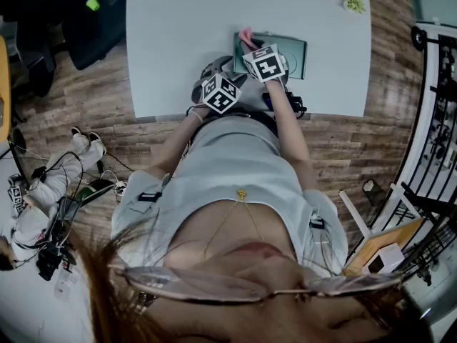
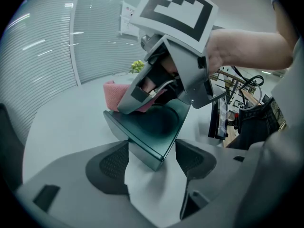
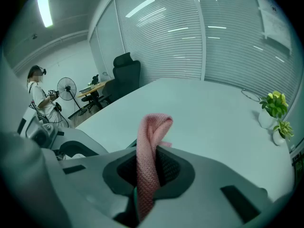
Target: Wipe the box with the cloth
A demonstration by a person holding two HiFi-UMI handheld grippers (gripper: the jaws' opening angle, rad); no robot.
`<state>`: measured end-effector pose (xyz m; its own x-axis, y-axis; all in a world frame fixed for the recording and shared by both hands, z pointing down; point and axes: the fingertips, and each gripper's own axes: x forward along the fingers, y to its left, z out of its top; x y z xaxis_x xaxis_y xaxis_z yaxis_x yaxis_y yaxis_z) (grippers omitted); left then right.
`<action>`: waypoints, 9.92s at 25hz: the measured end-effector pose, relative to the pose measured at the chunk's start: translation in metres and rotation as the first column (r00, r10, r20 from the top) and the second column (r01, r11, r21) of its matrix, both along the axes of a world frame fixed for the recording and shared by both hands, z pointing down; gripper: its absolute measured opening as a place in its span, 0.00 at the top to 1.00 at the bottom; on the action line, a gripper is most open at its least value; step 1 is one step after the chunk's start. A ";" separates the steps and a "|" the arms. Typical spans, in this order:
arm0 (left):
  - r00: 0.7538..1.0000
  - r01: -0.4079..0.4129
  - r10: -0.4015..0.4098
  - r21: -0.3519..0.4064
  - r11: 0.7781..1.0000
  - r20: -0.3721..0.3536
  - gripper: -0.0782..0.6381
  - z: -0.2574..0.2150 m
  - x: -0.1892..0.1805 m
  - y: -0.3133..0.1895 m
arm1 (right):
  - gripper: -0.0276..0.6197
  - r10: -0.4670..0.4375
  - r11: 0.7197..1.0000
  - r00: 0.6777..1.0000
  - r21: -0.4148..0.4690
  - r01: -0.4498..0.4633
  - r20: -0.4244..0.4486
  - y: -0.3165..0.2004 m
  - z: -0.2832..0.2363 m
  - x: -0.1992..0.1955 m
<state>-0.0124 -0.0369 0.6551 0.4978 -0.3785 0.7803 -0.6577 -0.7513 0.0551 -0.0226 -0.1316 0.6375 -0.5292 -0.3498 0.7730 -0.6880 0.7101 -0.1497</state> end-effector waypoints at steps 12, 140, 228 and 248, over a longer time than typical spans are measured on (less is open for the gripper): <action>1.000 0.001 -0.001 0.000 1.000 -0.003 0.46 0.001 0.001 0.002 | 0.89 -0.011 1.000 1.000 0.014 0.011 0.021 0.005 0.002 -0.009; 0.999 0.005 -0.006 -0.025 1.000 -0.035 0.46 0.004 -0.004 -0.002 | 0.90 -0.062 0.991 0.998 -0.115 0.064 0.027 0.063 0.006 -0.004; 0.999 0.008 -0.009 -0.026 1.000 -0.050 0.46 0.007 -0.006 -0.002 | 0.89 0.206 0.978 0.975 -0.044 -0.203 0.083 0.082 0.001 0.059; 0.999 0.028 -0.029 -0.014 1.000 -0.046 0.46 0.009 -0.003 -0.001 | 0.89 -0.003 0.998 0.989 -0.058 0.012 0.151 0.093 -0.002 0.002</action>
<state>-0.0153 -0.0383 0.6640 0.5225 -0.3825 0.7620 -0.6752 -0.7314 0.0959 -0.0206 -0.0389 0.6354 -0.6438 -0.3015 0.7033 -0.6489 0.7022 -0.2929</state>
